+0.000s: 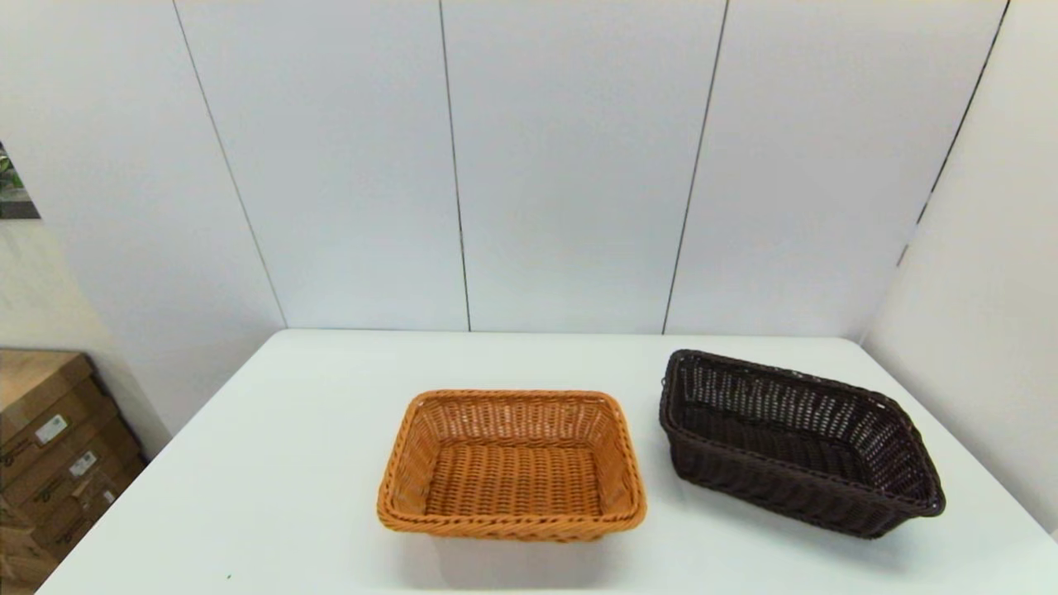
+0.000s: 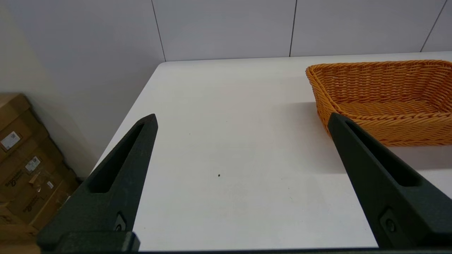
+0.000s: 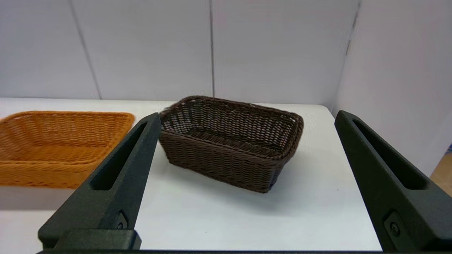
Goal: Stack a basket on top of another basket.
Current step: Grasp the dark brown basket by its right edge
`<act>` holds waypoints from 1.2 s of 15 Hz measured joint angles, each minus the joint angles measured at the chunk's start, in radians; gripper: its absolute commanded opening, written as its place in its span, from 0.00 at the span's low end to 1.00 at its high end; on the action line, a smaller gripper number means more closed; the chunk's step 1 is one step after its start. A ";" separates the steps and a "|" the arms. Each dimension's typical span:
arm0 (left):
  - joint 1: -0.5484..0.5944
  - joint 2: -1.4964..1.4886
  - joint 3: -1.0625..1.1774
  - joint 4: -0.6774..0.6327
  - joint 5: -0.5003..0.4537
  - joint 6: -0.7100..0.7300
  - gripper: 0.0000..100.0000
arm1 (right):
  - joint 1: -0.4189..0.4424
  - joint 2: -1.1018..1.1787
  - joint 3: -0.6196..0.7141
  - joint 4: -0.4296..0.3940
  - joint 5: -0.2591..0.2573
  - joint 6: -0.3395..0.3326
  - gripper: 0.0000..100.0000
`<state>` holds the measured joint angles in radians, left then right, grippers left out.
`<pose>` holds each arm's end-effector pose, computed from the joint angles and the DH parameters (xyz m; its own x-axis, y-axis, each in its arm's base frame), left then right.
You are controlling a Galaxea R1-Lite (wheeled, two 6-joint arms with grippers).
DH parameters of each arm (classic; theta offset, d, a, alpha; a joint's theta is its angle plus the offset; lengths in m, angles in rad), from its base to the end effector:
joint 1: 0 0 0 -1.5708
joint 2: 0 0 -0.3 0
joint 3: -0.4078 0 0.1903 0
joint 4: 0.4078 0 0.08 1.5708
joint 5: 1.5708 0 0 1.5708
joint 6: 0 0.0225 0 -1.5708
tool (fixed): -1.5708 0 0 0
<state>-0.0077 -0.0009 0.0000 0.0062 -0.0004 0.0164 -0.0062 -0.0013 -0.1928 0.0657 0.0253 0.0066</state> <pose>-0.0229 0.0002 0.0748 1.0000 -0.0081 -0.0053 0.0082 0.9998 0.0164 -0.0415 0.0008 0.1205 0.9916 0.0192 0.1280 -0.0197 0.9998 0.0033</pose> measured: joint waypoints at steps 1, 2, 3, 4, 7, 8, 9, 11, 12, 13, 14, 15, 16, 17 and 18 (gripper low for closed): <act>0.000 0.000 0.000 0.000 0.000 0.001 1.00 | 0.000 0.000 -0.031 0.030 0.014 -0.002 1.00; 0.000 0.000 0.000 0.000 0.000 0.000 1.00 | 0.000 0.000 -0.060 0.054 0.027 -0.007 1.00; 0.000 0.000 0.000 0.000 0.000 0.001 1.00 | 0.000 0.001 -0.089 0.080 0.033 -0.013 1.00; 0.000 0.000 0.000 0.000 0.000 0.000 1.00 | 0.000 0.002 -0.114 0.103 0.035 -0.017 1.00; 0.000 0.000 0.000 0.000 0.000 0.000 1.00 | 0.000 0.019 -0.172 0.135 0.054 -0.019 1.00; 0.000 0.000 0.000 0.000 0.000 0.000 1.00 | 0.000 0.027 -0.181 0.135 0.056 -0.019 1.00; 0.000 0.000 0.000 0.000 0.000 0.000 1.00 | 0.000 0.033 -0.189 0.136 0.056 -0.019 1.00; 0.000 0.000 0.000 0.000 0.000 0.000 1.00 | 0.000 0.046 -0.203 0.136 0.058 -0.020 1.00; 0.000 0.000 0.000 0.000 0.000 0.001 1.00 | 0.001 0.058 -0.218 0.136 0.058 -0.020 1.00; 0.000 0.000 0.000 0.000 0.000 0.000 1.00 | 0.001 0.069 -0.229 0.135 0.057 -0.021 1.00; 0.000 0.000 0.000 0.000 0.000 0.000 1.00 | 0.001 0.077 -0.234 0.135 0.057 -0.027 1.00; 0.000 0.000 0.000 0.000 0.000 0.000 1.00 | 0.001 0.085 -0.237 0.135 0.058 -0.038 1.00; 0.000 0.000 0.000 0.000 0.000 0.000 1.00 | 0.002 0.097 -0.240 0.132 0.058 -0.044 1.00; 0.000 0.000 0.000 0.000 0.000 0.000 1.00 | 0.003 0.111 -0.248 0.131 0.058 -0.048 1.00; 0.000 0.000 0.000 0.000 0.000 0.000 1.00 | 0.004 0.128 -0.260 0.132 0.057 -0.050 1.00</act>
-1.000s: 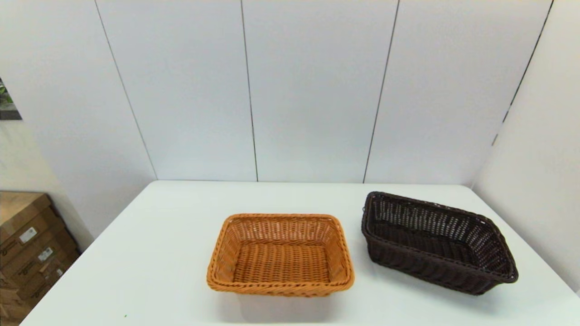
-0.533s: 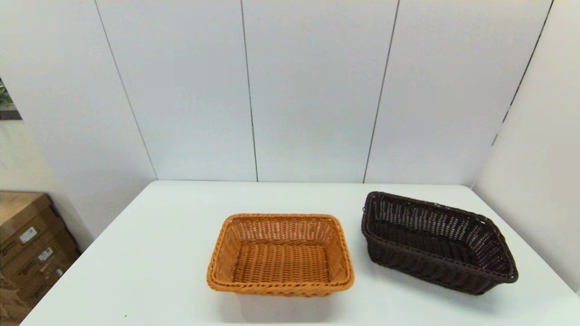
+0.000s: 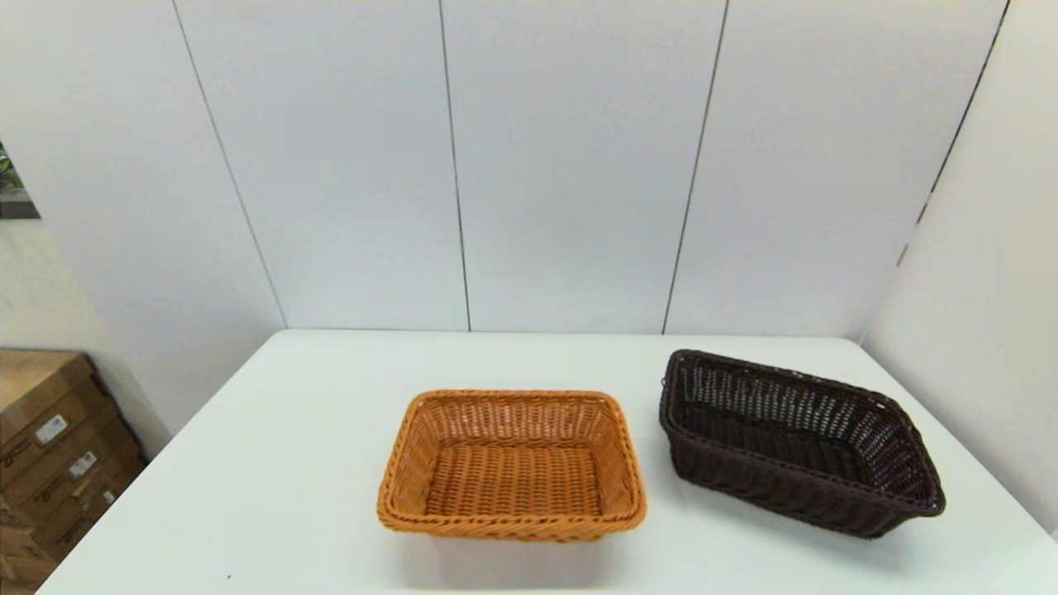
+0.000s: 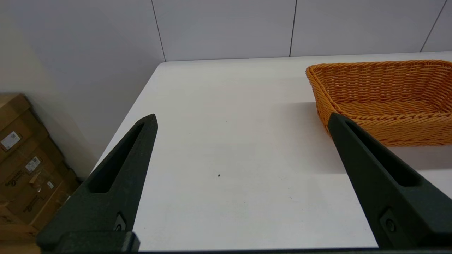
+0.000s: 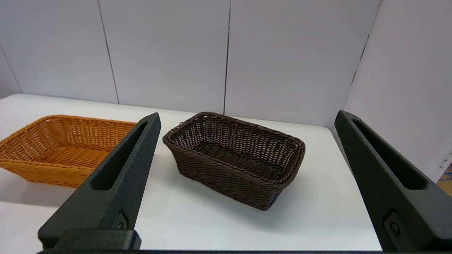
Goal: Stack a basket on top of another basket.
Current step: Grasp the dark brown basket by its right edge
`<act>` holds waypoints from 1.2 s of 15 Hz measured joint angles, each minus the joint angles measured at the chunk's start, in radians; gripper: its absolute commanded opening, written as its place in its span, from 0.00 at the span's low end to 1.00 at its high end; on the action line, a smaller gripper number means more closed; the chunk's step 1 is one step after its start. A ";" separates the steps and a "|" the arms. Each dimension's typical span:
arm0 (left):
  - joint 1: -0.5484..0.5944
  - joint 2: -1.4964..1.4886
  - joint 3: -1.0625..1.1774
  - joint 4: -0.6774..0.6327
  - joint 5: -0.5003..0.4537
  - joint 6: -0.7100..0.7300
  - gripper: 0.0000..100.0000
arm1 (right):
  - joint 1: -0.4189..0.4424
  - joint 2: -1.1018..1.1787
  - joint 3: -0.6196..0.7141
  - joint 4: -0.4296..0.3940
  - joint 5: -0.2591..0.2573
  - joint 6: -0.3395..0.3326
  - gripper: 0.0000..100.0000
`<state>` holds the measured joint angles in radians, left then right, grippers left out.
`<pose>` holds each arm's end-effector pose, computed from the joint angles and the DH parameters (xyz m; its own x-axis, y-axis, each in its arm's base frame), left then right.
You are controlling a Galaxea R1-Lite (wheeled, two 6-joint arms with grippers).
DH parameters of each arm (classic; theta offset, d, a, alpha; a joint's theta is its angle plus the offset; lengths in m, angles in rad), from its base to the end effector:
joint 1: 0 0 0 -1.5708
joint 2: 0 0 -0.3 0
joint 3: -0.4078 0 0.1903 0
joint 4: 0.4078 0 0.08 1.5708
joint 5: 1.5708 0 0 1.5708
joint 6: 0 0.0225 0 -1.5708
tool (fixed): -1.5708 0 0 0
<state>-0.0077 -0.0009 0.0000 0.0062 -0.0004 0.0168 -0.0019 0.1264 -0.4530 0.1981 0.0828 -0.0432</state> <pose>-0.0229 0.0002 0.0748 1.0000 -0.0081 -0.0053 0.0082 0.9998 0.0168 -0.0548 0.0020 0.1785 0.9885 0.0808 0.1277 -0.0745 0.9958 -0.0534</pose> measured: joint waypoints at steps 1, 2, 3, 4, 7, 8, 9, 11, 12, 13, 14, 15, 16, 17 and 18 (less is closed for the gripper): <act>0.000 0.000 0.000 0.000 0.000 0.000 1.00 | 0.001 0.016 -0.011 0.001 -0.001 0.000 1.00; 0.000 0.000 0.000 0.000 0.000 0.000 1.00 | 0.002 0.035 -0.021 0.001 -0.002 -0.001 1.00; 0.000 0.000 0.000 0.000 0.000 0.000 1.00 | 0.003 0.056 -0.032 0.003 -0.002 -0.005 1.00; 0.000 0.000 0.000 0.000 0.000 0.000 1.00 | 0.009 0.075 -0.044 0.004 -0.004 -0.010 1.00; 0.000 0.000 0.000 0.000 0.000 0.000 1.00 | 0.016 0.132 -0.063 0.003 -0.007 -0.024 1.00; 0.000 0.000 0.000 0.000 0.000 0.000 1.00 | 0.017 0.151 -0.065 0.001 -0.008 -0.026 1.00; 0.000 0.000 0.000 0.000 0.000 0.000 1.00 | 0.017 0.174 -0.066 -0.003 -0.010 -0.026 1.00; 0.000 0.000 0.000 0.000 0.000 0.000 1.00 | 0.017 0.234 -0.066 -0.009 -0.015 -0.020 1.00; 0.000 0.000 0.000 0.000 0.000 0.000 1.00 | 0.017 0.273 -0.066 -0.012 -0.024 -0.013 1.00; 0.000 0.000 0.000 0.000 0.000 0.000 1.00 | 0.018 0.317 -0.062 -0.012 -0.041 -0.001 1.00; 0.000 0.000 0.000 0.000 0.000 0.000 1.00 | 0.020 0.364 -0.059 -0.013 -0.067 0.016 1.00; 0.000 0.000 0.000 0.000 0.000 0.000 1.00 | 0.021 0.415 -0.057 -0.013 -0.099 0.038 1.00; 0.000 0.000 0.000 0.000 0.000 0.000 1.00 | 0.023 0.459 -0.054 -0.017 -0.127 0.060 1.00; 0.000 0.000 0.000 -0.001 0.001 0.000 1.00 | 0.026 0.498 -0.050 -0.032 -0.142 0.081 1.00; 0.000 0.000 0.000 -0.002 0.002 0.000 1.00 | 0.030 0.539 -0.044 -0.056 -0.146 0.098 1.00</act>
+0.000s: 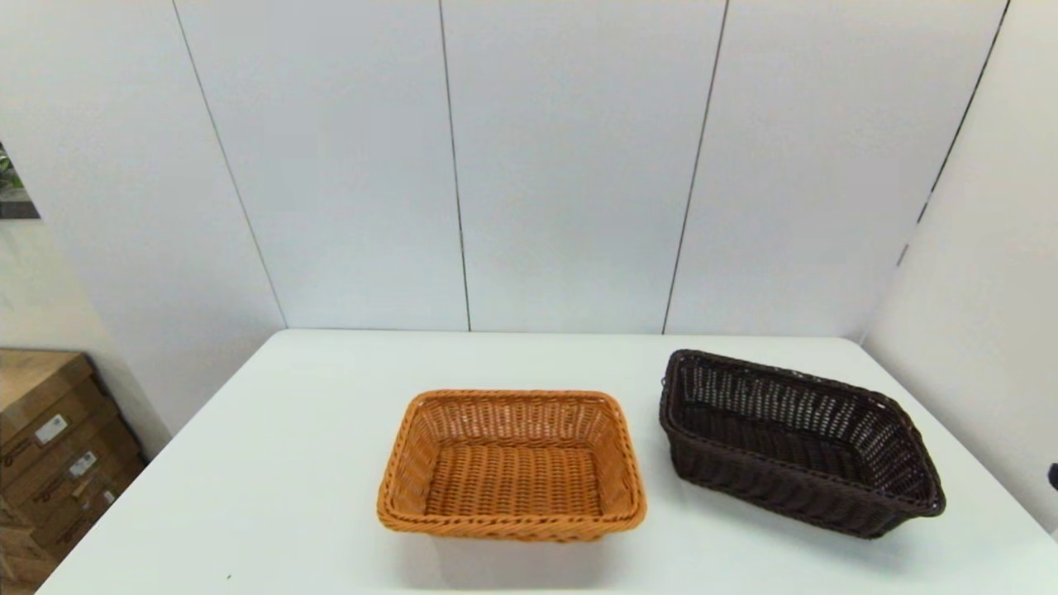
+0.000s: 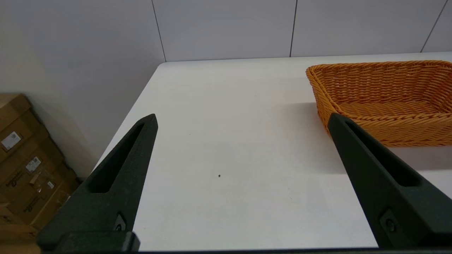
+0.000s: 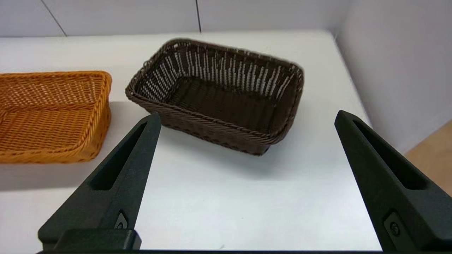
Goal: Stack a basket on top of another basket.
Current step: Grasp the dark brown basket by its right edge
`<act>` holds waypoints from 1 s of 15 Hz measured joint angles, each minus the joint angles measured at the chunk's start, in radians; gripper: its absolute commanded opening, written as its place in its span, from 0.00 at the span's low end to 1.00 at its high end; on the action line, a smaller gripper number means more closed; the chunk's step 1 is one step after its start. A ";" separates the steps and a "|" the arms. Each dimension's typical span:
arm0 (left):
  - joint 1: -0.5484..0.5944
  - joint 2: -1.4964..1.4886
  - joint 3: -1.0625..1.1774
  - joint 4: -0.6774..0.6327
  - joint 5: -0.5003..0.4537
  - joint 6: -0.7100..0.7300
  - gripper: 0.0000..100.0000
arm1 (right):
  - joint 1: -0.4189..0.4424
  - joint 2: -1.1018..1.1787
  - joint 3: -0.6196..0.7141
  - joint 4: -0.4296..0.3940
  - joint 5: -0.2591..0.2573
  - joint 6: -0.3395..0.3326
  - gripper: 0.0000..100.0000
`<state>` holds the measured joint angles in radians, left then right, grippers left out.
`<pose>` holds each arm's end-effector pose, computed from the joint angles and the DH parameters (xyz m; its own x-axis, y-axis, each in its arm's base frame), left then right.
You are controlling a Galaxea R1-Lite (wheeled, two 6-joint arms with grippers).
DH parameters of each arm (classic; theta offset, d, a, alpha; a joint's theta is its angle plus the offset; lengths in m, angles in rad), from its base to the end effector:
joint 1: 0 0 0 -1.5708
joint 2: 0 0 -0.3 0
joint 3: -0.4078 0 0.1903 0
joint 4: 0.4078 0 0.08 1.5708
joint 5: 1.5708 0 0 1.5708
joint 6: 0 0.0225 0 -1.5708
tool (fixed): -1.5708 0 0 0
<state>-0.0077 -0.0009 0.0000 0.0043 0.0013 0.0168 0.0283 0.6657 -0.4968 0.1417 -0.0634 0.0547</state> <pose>-0.0229 0.0002 0.0750 1.0000 -0.0064 -0.0034 0.0065 0.9998 0.0168 0.0465 -0.0001 0.1990 0.9516 -0.0364 -0.3050 0.0487 0.9983 0.0327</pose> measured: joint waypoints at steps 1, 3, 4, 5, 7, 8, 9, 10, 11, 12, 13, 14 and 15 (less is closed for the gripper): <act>0.000 0.000 0.000 0.000 0.000 0.000 1.00 | 0.003 0.039 0.007 -0.027 0.001 0.008 1.00; 0.000 0.000 0.000 0.000 0.000 0.000 1.00 | 0.007 0.126 0.031 -0.092 0.003 0.017 1.00; 0.000 0.000 0.000 0.000 0.000 0.000 1.00 | 0.008 0.172 0.040 -0.128 0.005 0.022 1.00; 0.000 0.000 0.000 0.000 0.000 0.000 1.00 | 0.008 0.220 0.047 -0.165 0.007 0.025 1.00; 0.000 0.000 0.000 0.000 0.000 0.000 1.00 | 0.006 0.317 0.053 -0.223 0.009 0.028 1.00; 0.000 0.000 0.000 0.000 0.000 0.000 1.00 | 0.006 0.364 0.049 -0.230 0.010 0.029 1.00; 0.000 0.000 0.000 0.000 0.000 0.000 1.00 | 0.005 0.414 0.037 -0.236 0.010 0.029 1.00; 0.000 0.000 0.000 0.000 0.000 0.000 1.00 | 0.003 0.461 0.024 -0.237 0.010 0.030 1.00; 0.000 0.000 0.000 0.000 0.000 0.000 1.00 | 0.001 0.507 0.010 -0.240 0.010 0.032 1.00; 0.000 0.000 0.000 0.000 0.000 0.000 1.00 | 0.000 0.553 -0.006 -0.239 0.010 0.034 1.00; 0.000 0.000 0.000 0.000 0.000 0.000 1.00 | -0.001 0.591 -0.021 -0.240 0.011 0.035 1.00; 0.000 0.000 0.000 0.000 0.000 0.000 1.00 | -0.002 0.623 -0.037 -0.238 0.011 0.036 1.00; 0.000 0.000 0.000 0.000 0.000 0.000 1.00 | -0.006 0.654 -0.054 -0.234 0.012 0.037 1.00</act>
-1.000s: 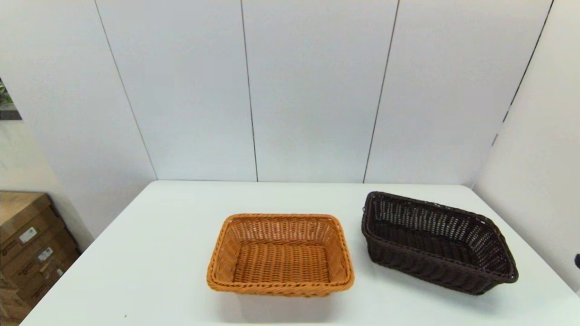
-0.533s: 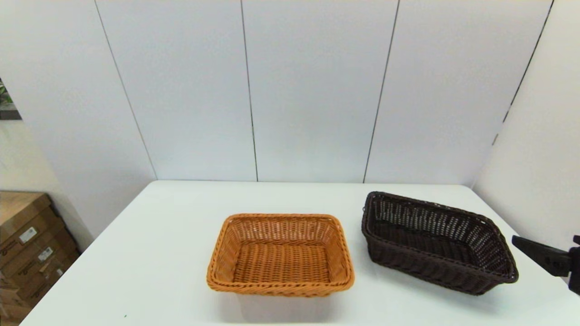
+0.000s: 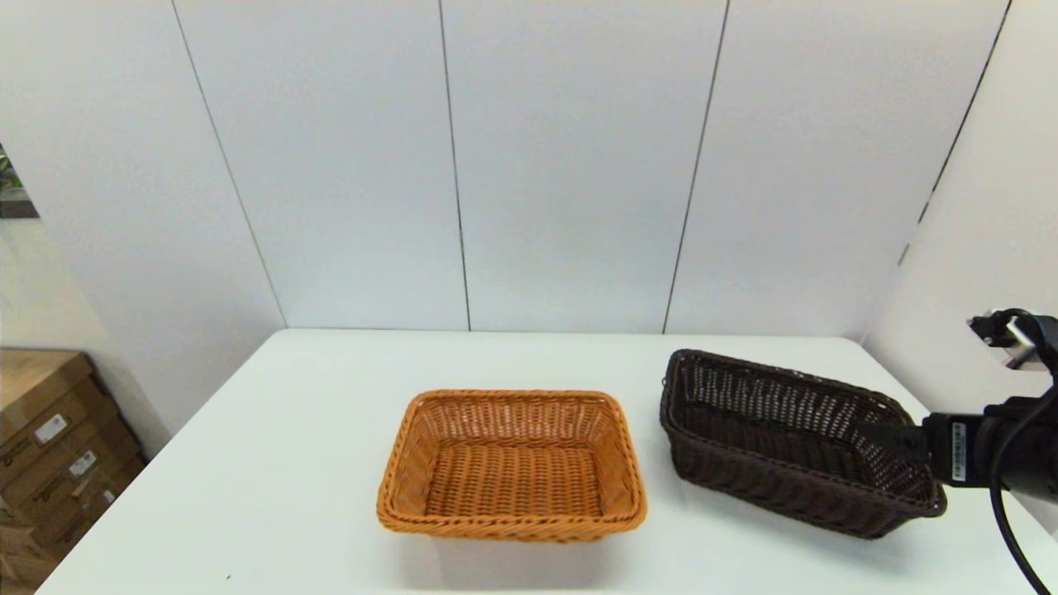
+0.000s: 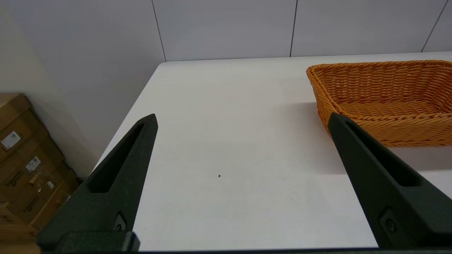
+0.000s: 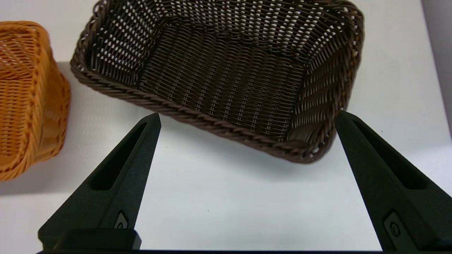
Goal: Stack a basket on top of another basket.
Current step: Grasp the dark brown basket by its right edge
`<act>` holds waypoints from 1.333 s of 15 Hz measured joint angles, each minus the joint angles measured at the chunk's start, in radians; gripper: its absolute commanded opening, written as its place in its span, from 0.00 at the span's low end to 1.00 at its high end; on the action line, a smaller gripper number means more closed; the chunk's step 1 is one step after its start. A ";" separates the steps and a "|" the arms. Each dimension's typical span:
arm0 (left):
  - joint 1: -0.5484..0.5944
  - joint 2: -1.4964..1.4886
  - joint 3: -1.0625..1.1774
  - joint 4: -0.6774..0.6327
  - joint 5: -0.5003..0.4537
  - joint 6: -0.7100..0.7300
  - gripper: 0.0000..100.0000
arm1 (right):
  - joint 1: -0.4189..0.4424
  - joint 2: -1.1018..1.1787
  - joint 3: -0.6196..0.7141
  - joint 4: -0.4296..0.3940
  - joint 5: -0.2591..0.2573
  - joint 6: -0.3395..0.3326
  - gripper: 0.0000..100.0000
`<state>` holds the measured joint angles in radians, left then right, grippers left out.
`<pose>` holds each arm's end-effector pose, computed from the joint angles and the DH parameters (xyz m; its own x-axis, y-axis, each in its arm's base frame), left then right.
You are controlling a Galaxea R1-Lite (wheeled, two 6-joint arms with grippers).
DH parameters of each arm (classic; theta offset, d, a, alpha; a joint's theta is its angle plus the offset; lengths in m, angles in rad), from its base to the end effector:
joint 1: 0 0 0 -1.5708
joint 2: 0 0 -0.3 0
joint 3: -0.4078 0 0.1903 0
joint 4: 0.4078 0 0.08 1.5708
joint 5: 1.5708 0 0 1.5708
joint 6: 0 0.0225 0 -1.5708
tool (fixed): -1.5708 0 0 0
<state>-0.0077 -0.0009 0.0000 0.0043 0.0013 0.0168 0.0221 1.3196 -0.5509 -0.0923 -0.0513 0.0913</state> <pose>-0.0229 0.0002 0.0750 1.0000 -0.0064 -0.0034 0.0065 0.9998 0.0168 0.1834 0.0029 0.1592 0.7797 -0.0341 -0.6252 0.0749 0.9964 0.0391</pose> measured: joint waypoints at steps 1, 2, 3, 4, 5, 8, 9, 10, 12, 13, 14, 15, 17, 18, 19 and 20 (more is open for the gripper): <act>0.000 0.000 0.000 0.000 0.000 0.000 1.00 | -0.009 0.027 -0.017 0.001 0.001 0.000 1.00; 0.000 0.000 0.000 0.000 0.000 0.000 1.00 | -0.022 0.056 -0.031 0.000 0.001 0.000 1.00; 0.000 0.000 0.000 0.000 0.000 0.000 1.00 | -0.046 0.091 -0.050 -0.002 -0.001 0.000 1.00; 0.000 0.000 0.000 0.000 0.000 0.000 1.00 | -0.068 0.120 -0.066 -0.001 -0.001 -0.003 1.00; 0.000 0.000 0.000 0.000 0.000 0.000 1.00 | -0.098 0.155 -0.087 0.000 -0.002 -0.008 1.00; 0.000 0.000 0.000 0.000 0.000 0.000 1.00 | -0.176 0.249 -0.142 0.000 -0.003 -0.031 1.00; 0.000 0.000 0.000 0.000 0.000 0.000 1.00 | -0.206 0.283 -0.161 -0.001 -0.004 -0.042 1.00; 0.000 0.000 0.000 0.000 0.001 0.000 1.00 | -0.232 0.315 -0.173 -0.002 -0.004 -0.054 1.00; 0.000 0.000 0.000 0.000 0.000 0.000 1.00 | -0.271 0.379 -0.196 -0.005 -0.003 -0.081 1.00; 0.000 0.000 0.000 0.000 0.000 0.000 1.00 | -0.283 0.410 -0.206 -0.006 -0.004 -0.086 1.00; 0.000 0.000 0.000 0.000 0.000 0.000 1.00 | -0.294 0.442 -0.216 -0.007 -0.003 -0.089 1.00; 0.000 0.000 0.000 0.000 0.000 0.000 1.00 | -0.300 0.468 -0.224 -0.011 -0.002 -0.090 1.00; 0.000 0.000 0.000 0.000 0.000 0.000 1.00 | -0.305 0.521 -0.232 -0.044 0.005 -0.091 1.00; 0.000 0.000 0.000 0.000 0.000 0.000 1.00 | -0.306 0.545 -0.235 -0.067 0.008 -0.092 1.00; 0.000 0.000 0.000 0.000 0.000 0.000 1.00 | -0.306 0.569 -0.235 -0.089 0.011 -0.093 1.00; 0.000 0.000 0.000 0.000 0.000 0.000 1.00 | -0.306 0.592 -0.237 -0.105 0.013 -0.094 1.00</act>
<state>-0.0077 -0.0009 0.0000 0.0043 0.0013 0.0168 -0.2838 1.9117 -0.7879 -0.1977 -0.0379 -0.0028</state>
